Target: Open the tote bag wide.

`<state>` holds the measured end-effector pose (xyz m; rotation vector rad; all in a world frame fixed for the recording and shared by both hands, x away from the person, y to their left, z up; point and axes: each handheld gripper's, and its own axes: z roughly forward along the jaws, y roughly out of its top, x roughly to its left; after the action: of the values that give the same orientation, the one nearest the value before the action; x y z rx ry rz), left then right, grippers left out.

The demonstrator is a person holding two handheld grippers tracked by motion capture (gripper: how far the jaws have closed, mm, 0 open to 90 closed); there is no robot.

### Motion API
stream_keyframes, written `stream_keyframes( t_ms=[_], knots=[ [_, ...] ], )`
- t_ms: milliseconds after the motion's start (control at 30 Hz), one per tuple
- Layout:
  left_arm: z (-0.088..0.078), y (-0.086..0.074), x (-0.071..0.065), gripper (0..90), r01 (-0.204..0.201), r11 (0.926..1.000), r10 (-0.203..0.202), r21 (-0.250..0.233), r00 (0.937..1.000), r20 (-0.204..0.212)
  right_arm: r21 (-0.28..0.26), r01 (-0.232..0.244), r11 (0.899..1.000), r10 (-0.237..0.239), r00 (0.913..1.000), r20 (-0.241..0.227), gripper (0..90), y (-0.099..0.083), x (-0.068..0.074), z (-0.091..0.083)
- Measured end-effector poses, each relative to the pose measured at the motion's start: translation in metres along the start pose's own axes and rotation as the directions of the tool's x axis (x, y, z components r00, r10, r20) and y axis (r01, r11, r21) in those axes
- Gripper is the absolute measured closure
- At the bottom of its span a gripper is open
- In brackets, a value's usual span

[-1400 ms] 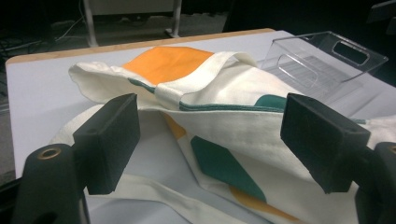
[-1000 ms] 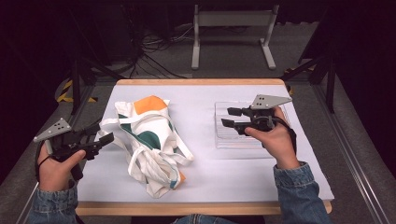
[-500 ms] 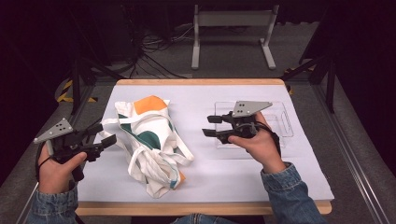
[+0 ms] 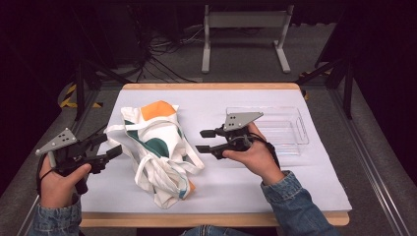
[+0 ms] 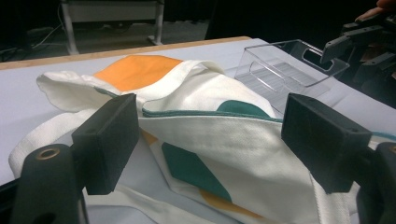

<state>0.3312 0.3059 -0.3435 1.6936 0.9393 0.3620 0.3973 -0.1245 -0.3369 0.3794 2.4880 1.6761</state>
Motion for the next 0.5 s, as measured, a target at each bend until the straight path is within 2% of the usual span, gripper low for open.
stream_keyframes(
  t_ms=[300,500],
  knots=[
    [-0.001,-0.002,-0.001,20.2,-0.012,0.9999,0.012,0.005,0.9999,0.010,0.016,0.013,1.000,-0.012,0.9977,-0.066,47.4,-0.002,0.008,0.020],
    [0.001,-0.001,-0.003,21.5,-0.015,0.9998,0.014,0.010,0.9994,0.031,0.060,0.011,0.998,-0.005,0.9953,-0.097,49.8,-0.009,0.012,0.036]
  ],
)
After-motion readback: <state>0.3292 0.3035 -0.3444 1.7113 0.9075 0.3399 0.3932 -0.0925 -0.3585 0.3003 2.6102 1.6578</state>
